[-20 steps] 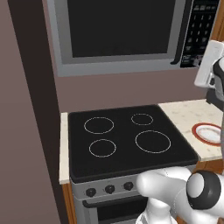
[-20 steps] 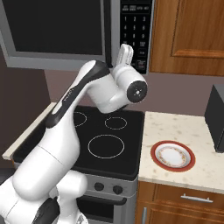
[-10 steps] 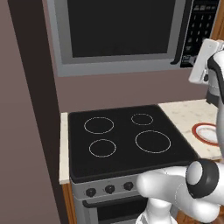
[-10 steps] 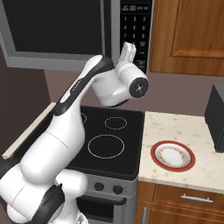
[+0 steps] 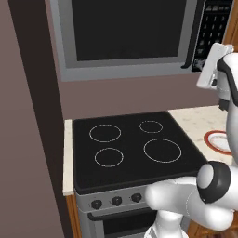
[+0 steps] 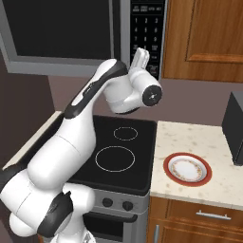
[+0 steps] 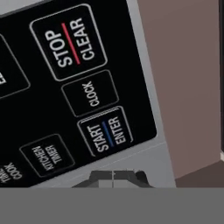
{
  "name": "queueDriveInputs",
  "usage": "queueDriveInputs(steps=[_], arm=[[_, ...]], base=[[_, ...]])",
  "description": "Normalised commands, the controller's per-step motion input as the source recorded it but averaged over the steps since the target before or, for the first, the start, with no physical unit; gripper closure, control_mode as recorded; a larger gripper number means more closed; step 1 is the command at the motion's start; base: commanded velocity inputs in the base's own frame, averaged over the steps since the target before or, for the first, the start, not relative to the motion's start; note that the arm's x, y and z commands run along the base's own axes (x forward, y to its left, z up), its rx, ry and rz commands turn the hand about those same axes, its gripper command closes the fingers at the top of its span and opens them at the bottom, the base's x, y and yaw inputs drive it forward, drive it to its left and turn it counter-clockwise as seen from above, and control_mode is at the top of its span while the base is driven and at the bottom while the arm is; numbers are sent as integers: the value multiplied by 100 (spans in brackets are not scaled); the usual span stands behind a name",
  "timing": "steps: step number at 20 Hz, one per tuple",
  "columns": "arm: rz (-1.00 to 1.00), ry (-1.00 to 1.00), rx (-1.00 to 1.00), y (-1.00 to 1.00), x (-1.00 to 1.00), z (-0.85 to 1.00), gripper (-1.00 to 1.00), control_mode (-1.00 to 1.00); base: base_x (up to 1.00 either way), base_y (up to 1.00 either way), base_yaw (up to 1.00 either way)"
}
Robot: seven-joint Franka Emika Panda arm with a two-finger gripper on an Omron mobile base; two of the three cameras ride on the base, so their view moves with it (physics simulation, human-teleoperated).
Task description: Pick the broccoli from the counter and place it in the microwave. Then turn on the microwave.
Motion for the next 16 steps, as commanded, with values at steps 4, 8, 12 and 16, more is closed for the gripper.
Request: queueDriveInputs(steps=[4,8,12,16], arm=[[0,0,5,-3,24,-17,100,-100],[0,0,5,-9,38,-7,100,-100],[0,0,6,-17,44,-1,100,-100],[0,0,6,-21,46,0,100,-100]], base=[[0,0,0],[0,0,0],[0,0,0],[0,0,0]])
